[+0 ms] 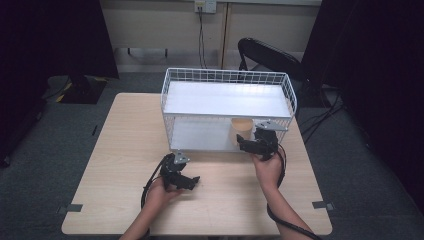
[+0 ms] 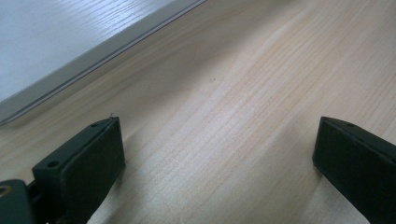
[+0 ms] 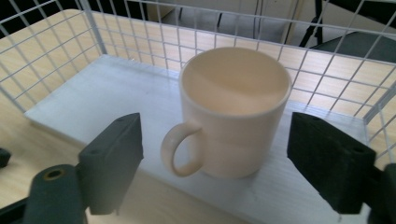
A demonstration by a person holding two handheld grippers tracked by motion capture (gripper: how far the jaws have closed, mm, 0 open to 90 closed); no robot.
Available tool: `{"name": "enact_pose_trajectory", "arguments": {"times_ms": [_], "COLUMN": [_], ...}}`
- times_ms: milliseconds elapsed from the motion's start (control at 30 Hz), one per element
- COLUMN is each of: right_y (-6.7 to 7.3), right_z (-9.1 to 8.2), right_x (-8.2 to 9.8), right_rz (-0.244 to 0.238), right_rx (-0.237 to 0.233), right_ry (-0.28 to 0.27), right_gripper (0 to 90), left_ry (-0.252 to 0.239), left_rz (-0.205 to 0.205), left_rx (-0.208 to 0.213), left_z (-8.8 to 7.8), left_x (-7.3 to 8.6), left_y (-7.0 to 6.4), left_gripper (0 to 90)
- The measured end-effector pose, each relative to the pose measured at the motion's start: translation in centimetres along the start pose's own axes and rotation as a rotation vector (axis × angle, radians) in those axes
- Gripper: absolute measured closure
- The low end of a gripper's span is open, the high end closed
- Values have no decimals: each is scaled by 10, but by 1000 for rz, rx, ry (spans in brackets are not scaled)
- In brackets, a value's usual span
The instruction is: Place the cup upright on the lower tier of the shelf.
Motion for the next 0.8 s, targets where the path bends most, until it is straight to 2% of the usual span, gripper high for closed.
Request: {"name": "enact_pose_trajectory", "arguments": {"times_ms": [133,300,500,800], "right_y": [3,4,4,-4], "right_z": [-7,-12,-18,-29], "right_x": [3,8,14,19], "right_rz": [-18,-18,-36,-16], "right_rx": [-26,-63,-76,-100], "right_ry": [4,14,25,31], "right_gripper": [149,145,143,144], "left_ry": [1,3,3,3], "left_rz": [0,5,4,5], "left_rx": [0,0,0,0], "left_z": [0,0,0,0], "left_x": [0,0,0,0], "left_y": [0,0,0,0], "left_gripper": [15,11,11,11]}}
Point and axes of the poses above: each handheld gripper's, and its own axes: z roughly forward along the jaws, x roughly out of its underside, y roughly to its left, the point moved 1 cm from there along z, roughly forward along the jaws, and after that the axes turned 11 degrees about -y, right-handed, at the moved point
